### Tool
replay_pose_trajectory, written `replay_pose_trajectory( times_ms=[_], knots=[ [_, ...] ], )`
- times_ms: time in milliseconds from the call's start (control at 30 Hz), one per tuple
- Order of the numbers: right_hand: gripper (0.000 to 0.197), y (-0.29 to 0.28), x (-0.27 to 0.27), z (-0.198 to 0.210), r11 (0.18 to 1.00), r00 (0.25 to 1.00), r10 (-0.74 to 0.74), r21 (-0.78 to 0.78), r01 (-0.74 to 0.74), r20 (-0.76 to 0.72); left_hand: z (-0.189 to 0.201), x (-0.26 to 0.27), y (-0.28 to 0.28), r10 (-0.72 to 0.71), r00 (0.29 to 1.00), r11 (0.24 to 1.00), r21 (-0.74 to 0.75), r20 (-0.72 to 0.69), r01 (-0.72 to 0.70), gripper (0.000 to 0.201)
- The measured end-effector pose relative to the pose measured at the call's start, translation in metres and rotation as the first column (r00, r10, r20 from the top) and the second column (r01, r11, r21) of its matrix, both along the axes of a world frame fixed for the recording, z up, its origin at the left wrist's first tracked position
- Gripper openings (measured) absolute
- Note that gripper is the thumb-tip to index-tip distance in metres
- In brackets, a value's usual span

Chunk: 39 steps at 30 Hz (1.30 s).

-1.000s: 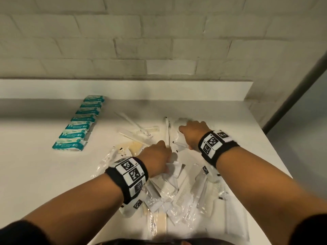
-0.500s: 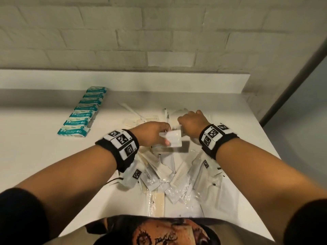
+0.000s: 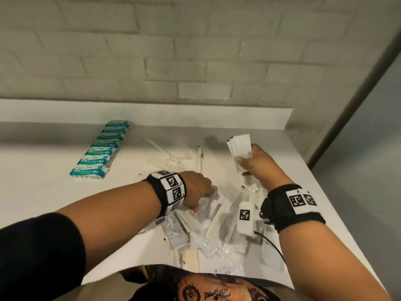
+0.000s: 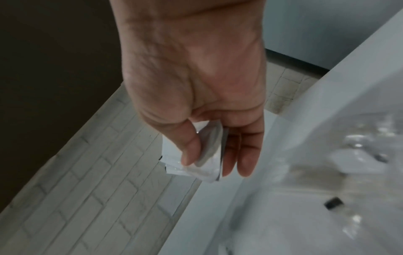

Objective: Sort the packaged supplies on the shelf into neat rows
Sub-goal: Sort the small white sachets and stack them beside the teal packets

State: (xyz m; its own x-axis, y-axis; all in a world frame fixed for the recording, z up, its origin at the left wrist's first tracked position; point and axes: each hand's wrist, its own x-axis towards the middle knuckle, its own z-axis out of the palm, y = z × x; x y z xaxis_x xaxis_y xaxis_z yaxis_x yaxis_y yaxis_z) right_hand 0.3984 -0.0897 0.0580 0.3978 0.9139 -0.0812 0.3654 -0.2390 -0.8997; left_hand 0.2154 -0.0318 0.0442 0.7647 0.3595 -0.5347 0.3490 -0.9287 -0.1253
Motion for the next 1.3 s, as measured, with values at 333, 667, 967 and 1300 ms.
replay_pose_trajectory(
  times_ms=[333,667,967,1300],
  knots=[
    [0.03,-0.025,-0.044,-0.006,0.999,0.967,0.036,0.01,-0.034,-0.252,0.004,-0.017,-0.007,-0.015,0.999,0.999,-0.046,0.036,0.017,0.059],
    [0.026,-0.052,-0.046,0.003,0.983,0.971,-0.151,0.075,0.167,-0.183,0.009,-0.025,0.003,0.5,0.75,0.86,-0.349,0.433,-0.372,0.048],
    [0.009,-0.024,-0.122,0.023,0.974,0.936,-0.067,0.182,0.137,-0.346,0.05,-0.072,-0.008,0.994,0.106,-0.051,-0.956,-0.021,0.289,0.027],
    [0.042,0.008,-0.176,0.035,0.832,0.937,0.096,0.543,0.109,-0.335,0.06,-0.154,0.0,0.975,0.122,-0.22,-0.876,-0.185,0.429,0.034]
  ],
)
